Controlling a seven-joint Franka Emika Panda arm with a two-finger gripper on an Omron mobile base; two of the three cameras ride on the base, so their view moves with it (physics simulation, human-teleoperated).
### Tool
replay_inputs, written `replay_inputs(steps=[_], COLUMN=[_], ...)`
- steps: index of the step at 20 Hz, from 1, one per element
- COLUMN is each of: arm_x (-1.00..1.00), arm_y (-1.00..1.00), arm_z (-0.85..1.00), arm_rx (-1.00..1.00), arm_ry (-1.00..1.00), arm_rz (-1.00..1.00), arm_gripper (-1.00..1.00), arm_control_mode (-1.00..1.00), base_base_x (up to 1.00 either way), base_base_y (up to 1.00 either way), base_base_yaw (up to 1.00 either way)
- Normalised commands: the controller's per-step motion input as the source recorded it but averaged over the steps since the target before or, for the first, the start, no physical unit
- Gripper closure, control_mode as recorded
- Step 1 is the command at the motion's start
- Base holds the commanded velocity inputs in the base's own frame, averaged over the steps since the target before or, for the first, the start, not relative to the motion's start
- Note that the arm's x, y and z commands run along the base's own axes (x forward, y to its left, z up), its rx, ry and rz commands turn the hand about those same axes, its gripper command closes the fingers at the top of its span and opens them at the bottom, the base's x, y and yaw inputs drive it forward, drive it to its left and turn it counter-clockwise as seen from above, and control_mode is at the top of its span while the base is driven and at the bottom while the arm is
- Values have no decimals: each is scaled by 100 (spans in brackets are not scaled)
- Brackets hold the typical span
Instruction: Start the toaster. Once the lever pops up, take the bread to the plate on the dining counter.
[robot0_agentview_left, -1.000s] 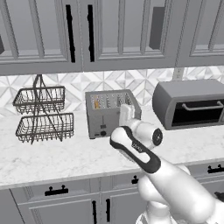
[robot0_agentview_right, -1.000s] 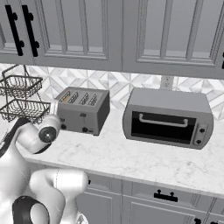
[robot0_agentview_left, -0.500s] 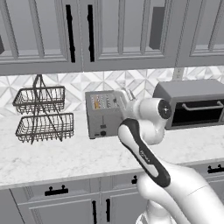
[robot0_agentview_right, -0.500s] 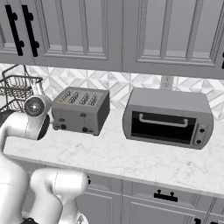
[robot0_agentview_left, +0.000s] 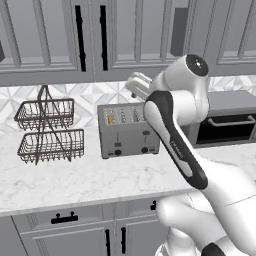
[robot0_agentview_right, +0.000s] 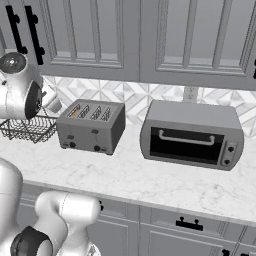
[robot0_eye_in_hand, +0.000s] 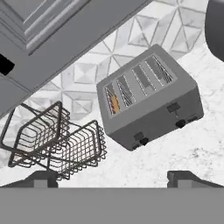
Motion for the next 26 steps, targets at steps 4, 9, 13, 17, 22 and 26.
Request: replay_inputs(steps=[4, 9, 13, 17, 22, 26], arm_x=[-68, -69, -46, -3, 0, 0], arm_y=[-15, -48, -53, -6, 0, 0], arm_z=[50, -33, -18, 0, 0, 0], arm_rx=[-55, -24, -2, 0, 0, 0], arm_ry=[0, -6, -17, -10, 0, 0], arm_rz=[26, 20, 12, 1, 0, 0], arm_gripper=[-100, -100, -100, -100, -100, -100], arm_control_mode=[-100, -100, -100, -100, -100, -100], base_base_x=[0, 0, 0, 0, 0, 0], base_base_y=[0, 0, 0, 0, 0, 0], base_base_yaw=[0, 0, 0, 0, 0, 0])
